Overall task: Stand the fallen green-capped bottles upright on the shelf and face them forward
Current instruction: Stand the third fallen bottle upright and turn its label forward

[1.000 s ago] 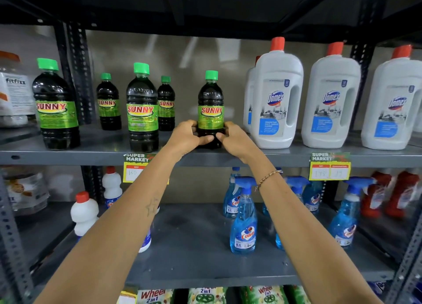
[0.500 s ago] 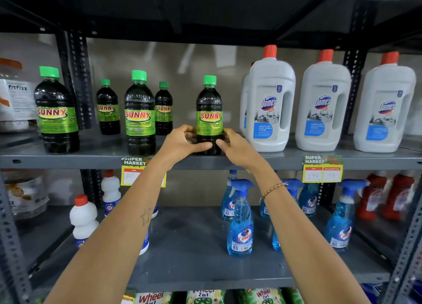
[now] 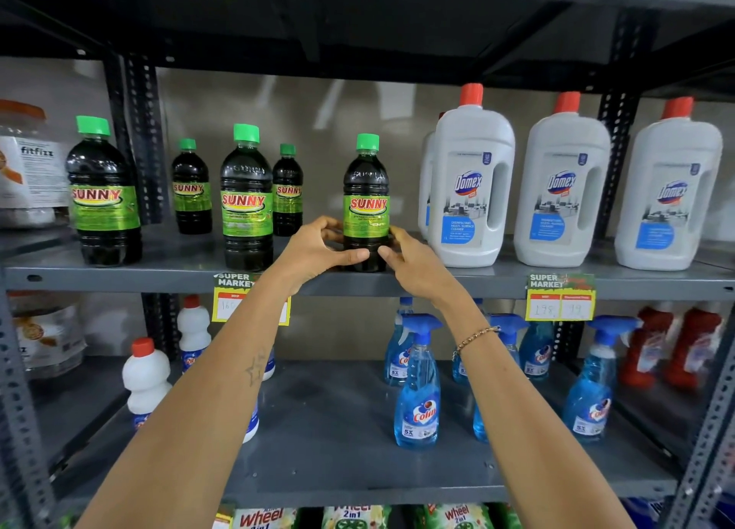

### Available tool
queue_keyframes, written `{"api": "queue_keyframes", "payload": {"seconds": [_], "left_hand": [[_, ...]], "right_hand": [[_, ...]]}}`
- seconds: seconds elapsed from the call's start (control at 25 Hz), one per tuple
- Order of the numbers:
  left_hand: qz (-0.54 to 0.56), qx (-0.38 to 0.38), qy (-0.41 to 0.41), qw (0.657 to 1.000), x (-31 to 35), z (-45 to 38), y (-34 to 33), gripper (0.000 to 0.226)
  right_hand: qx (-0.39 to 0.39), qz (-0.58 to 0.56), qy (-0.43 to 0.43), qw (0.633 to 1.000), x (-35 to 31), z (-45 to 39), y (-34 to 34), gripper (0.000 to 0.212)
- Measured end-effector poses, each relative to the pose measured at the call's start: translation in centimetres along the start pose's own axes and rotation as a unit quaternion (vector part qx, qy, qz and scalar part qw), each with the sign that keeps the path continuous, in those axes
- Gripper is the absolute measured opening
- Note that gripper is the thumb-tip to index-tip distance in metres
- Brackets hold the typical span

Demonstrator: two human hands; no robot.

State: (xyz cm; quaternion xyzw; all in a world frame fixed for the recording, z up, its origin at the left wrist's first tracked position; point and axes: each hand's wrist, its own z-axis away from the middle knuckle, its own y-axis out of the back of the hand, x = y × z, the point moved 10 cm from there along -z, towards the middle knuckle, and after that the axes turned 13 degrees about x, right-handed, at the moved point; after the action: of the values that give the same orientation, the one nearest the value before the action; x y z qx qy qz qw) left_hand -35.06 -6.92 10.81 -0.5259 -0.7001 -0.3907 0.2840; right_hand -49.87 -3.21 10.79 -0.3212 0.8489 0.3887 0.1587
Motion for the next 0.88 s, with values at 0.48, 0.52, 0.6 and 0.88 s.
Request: {"api": "queue_keyframes", "payload": {"seconds": [0.48,0.52,0.6,0.88], "left_hand": [[0.025,-0.008,-0.008,1.000,0.01,0.03,-0.25,0.055],[0.026,-0.008,-0.009,1.000,0.02,0.05,-0.24,0.055],[0.026,-0.004,-0.009,1.000,0.03,0.10,-0.13,0.056],[0.030,-0.006,-0.008,0.999,-0.12,0.07,-0.01,0.061]], "right_hand": [[0.021,-0.044,-0.014,0.999,0.10,0.19,0.64,0.048],[0.024,-0.042,-0.010,0.999,0.08,0.23,0.66,0.047],[0.026,-0.040,-0.008,0.999,0.02,0.30,0.68,0.047],[0.024,-0.047,-0.012,0.999,-0.02,0.41,0.75,0.047]]}}
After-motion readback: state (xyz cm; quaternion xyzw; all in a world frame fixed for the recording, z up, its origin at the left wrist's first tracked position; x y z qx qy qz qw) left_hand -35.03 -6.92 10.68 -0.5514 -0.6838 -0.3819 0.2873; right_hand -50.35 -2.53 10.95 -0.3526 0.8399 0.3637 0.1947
